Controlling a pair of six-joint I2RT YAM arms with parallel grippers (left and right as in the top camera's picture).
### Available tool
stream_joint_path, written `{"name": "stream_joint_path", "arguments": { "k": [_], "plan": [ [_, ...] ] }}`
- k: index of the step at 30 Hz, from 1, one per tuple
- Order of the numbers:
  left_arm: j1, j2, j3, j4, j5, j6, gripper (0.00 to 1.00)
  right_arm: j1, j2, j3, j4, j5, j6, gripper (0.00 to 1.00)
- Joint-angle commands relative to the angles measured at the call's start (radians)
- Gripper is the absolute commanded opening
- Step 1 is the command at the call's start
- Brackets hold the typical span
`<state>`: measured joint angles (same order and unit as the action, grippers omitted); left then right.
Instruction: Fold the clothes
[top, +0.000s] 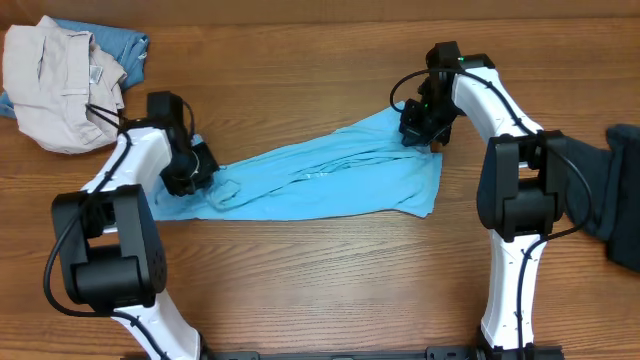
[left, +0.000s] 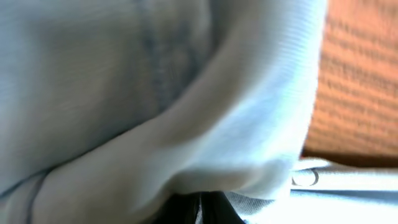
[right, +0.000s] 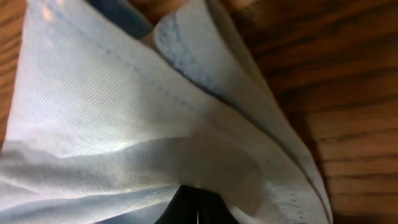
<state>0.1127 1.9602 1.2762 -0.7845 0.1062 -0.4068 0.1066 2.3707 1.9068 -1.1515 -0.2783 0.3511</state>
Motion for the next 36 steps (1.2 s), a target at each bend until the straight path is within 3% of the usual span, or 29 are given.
{"name": "stream_joint_path", "arguments": {
  "k": [1, 6, 12, 15, 20, 21, 22, 23, 24, 26, 27, 28, 30, 36],
  "plan": [
    [0.036, 0.060, -0.013, 0.065, -0.091, 0.049, 0.12, -0.018, -0.022, -0.010, 0.022, 0.125, 0.055, 0.04],
    [0.035, 0.060, 0.039, 0.090, -0.078, 0.049, 0.22, -0.058, -0.022, -0.009, 0.015, 0.184, 0.096, 0.04],
    [0.028, 0.060, 0.330, -0.159, -0.065, 0.056, 0.26, -0.133, -0.024, 0.042, -0.034, 0.192, 0.121, 0.04],
    [0.029, 0.060, 0.511, -0.318, -0.065, 0.069, 0.29, -0.164, -0.030, 0.183, -0.148, 0.192, 0.113, 0.04],
    [0.024, 0.062, 0.554, -0.374, -0.056, 0.090, 0.35, -0.146, -0.030, 0.324, -0.280, 0.073, 0.025, 0.04],
    [0.015, 0.063, 0.543, -0.373, -0.040, 0.100, 0.37, -0.135, -0.030, 0.324, -0.285, -0.014, -0.034, 0.04],
    [0.003, 0.064, 0.533, -0.378, -0.031, 0.129, 0.47, -0.121, -0.029, 0.323, -0.296, -0.087, -0.064, 0.04],
    [-0.005, 0.064, 0.522, -0.386, -0.032, 0.144, 0.64, -0.108, -0.030, 0.323, -0.302, -0.123, -0.077, 0.04],
    [-0.014, 0.065, 0.504, -0.388, -0.029, 0.154, 0.76, -0.091, -0.030, 0.323, -0.305, -0.157, -0.099, 0.06],
    [-0.023, 0.067, 0.465, -0.386, -0.020, 0.183, 0.87, -0.065, -0.029, 0.323, -0.303, -0.157, -0.099, 0.11],
    [-0.024, 0.070, 0.441, -0.382, -0.002, 0.216, 0.92, -0.053, -0.029, 0.323, -0.299, -0.157, -0.099, 0.17],
    [-0.028, 0.074, 0.406, -0.369, 0.019, 0.263, 0.97, -0.043, -0.029, 0.323, -0.298, -0.158, -0.109, 0.30],
    [-0.033, 0.074, 0.340, -0.321, -0.002, 0.300, 0.99, -0.029, -0.029, 0.323, -0.307, -0.158, -0.137, 0.42],
    [-0.027, 0.075, 0.289, -0.179, -0.037, 0.356, 0.94, -0.022, -0.029, 0.323, -0.340, -0.132, -0.166, 0.47]
  ]
}}
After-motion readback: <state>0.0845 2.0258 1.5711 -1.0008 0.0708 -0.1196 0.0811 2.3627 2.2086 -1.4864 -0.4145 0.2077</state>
